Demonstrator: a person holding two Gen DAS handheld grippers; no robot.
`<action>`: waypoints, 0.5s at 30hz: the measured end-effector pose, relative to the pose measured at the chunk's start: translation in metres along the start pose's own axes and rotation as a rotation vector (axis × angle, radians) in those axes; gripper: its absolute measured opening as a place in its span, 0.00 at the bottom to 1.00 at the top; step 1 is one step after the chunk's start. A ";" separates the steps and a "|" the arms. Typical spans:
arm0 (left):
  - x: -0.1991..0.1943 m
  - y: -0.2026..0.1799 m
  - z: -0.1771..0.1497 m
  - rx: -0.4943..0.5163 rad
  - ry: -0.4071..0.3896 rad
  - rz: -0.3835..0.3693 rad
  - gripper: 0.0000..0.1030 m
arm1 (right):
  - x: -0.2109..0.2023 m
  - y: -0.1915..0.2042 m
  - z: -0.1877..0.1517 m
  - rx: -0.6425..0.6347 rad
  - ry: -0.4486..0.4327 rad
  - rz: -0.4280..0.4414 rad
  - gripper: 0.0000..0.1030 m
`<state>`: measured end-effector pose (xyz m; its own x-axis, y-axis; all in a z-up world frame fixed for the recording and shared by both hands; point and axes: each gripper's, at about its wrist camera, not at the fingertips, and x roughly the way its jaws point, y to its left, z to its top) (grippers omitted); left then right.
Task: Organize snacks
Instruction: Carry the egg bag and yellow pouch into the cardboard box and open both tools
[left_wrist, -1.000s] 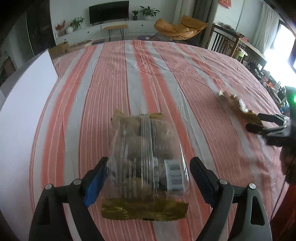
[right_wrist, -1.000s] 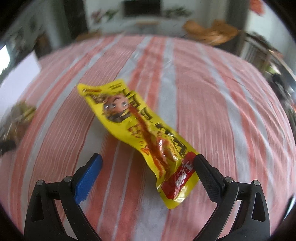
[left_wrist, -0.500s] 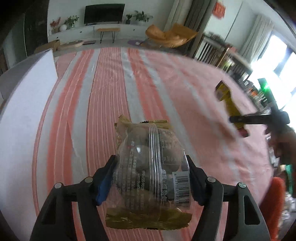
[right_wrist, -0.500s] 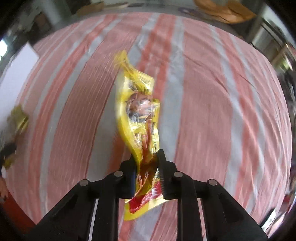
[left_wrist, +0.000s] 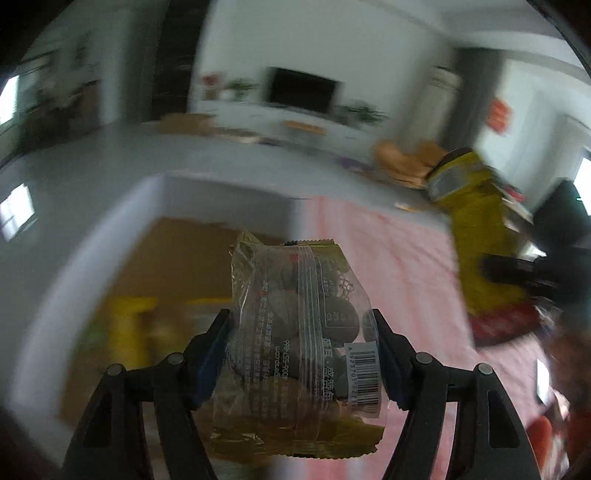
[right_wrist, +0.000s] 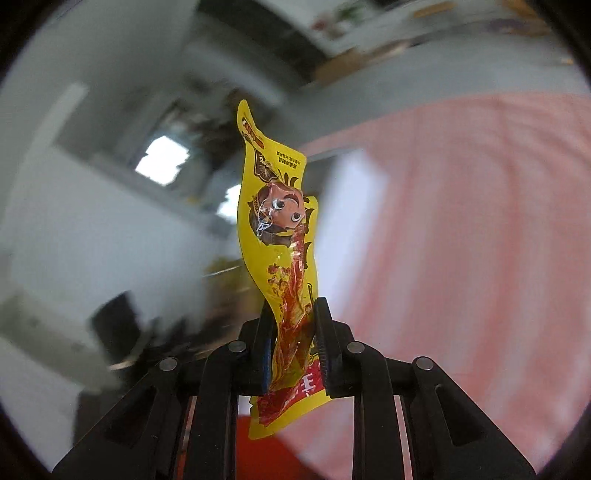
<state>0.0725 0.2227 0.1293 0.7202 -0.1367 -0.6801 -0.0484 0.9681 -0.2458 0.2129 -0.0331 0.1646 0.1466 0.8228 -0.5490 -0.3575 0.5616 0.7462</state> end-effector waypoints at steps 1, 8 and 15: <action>-0.004 0.018 -0.002 -0.025 0.000 0.042 0.69 | 0.021 0.018 -0.001 -0.010 0.028 0.041 0.20; -0.022 0.094 -0.036 -0.088 0.017 0.250 0.85 | 0.158 0.098 -0.032 -0.108 0.208 0.012 0.62; -0.042 0.086 -0.045 -0.077 -0.060 0.330 0.88 | 0.171 0.090 -0.041 -0.173 0.190 -0.146 0.76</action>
<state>0.0068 0.3018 0.1055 0.6964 0.1959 -0.6904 -0.3359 0.9391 -0.0723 0.1681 0.1542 0.1222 0.0382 0.6945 -0.7185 -0.4994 0.6361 0.5882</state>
